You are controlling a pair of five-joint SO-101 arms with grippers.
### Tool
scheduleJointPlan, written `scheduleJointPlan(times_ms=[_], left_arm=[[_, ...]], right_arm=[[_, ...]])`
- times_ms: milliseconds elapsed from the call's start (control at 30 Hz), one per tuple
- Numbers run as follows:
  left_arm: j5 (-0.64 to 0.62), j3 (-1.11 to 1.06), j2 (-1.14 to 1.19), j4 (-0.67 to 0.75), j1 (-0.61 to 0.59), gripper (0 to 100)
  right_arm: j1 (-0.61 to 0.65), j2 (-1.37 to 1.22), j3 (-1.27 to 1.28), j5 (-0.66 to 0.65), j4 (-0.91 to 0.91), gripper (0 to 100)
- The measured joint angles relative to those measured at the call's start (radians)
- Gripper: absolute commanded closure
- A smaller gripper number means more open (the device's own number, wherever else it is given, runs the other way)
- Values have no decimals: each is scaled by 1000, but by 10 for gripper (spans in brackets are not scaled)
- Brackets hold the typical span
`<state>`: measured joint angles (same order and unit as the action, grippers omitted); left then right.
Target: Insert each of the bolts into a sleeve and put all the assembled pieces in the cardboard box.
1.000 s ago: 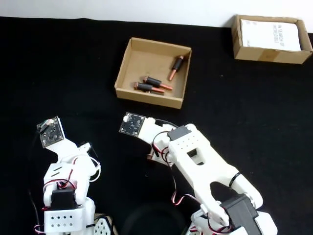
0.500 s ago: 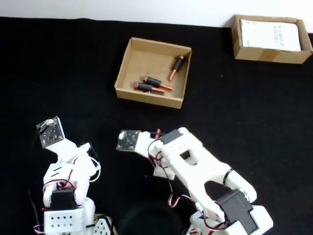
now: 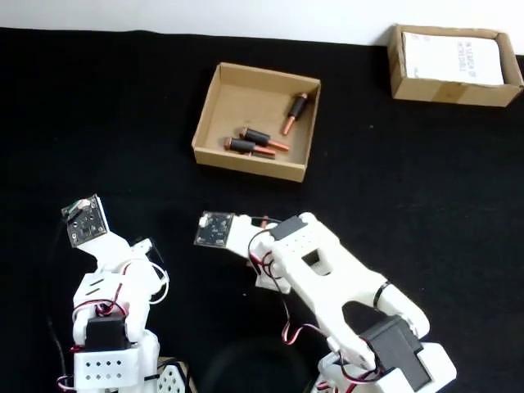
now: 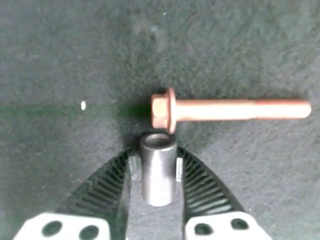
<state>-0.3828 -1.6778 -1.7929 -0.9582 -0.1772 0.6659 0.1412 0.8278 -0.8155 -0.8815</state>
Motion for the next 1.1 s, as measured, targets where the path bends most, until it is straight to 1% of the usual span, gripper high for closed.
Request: scheduleJointPlan(times_ms=[100, 167, 367, 533, 600, 700, 767, 833, 933, 1033, 1100], left_arm=[[0, 0, 0, 0, 0, 990], [0, 0, 0, 0, 0, 990], [-6, 0, 0, 0, 0, 990], [-6, 0, 0, 0, 0, 990], [-6, 0, 0, 0, 0, 990], [-6, 0, 0, -17, 0, 990], [6, 0, 0, -37, 9, 990], [52, 0, 0, -51, 25, 990], [89, 0, 3, -60, 46, 990], [133, 0, 6, -72, 68, 990], [161, 0, 6, -72, 75, 990]], right_arm=[[-21, -3, -71, 5, -29, 991], [-41, 14, -158, 55, -57, 991], [-104, 163, -434, 281, -153, 991], [-193, 374, -456, 516, -178, 991], [-227, 486, -417, 601, -183, 991], [-258, 695, -298, 664, -195, 991], [-275, 858, -190, 678, -195, 991], [-301, 1034, -68, 683, -195, 991], [-354, 1313, 118, 684, -196, 992], [-446, 1565, 296, 684, -196, 992], [-523, 1648, 393, 684, -201, 992]])
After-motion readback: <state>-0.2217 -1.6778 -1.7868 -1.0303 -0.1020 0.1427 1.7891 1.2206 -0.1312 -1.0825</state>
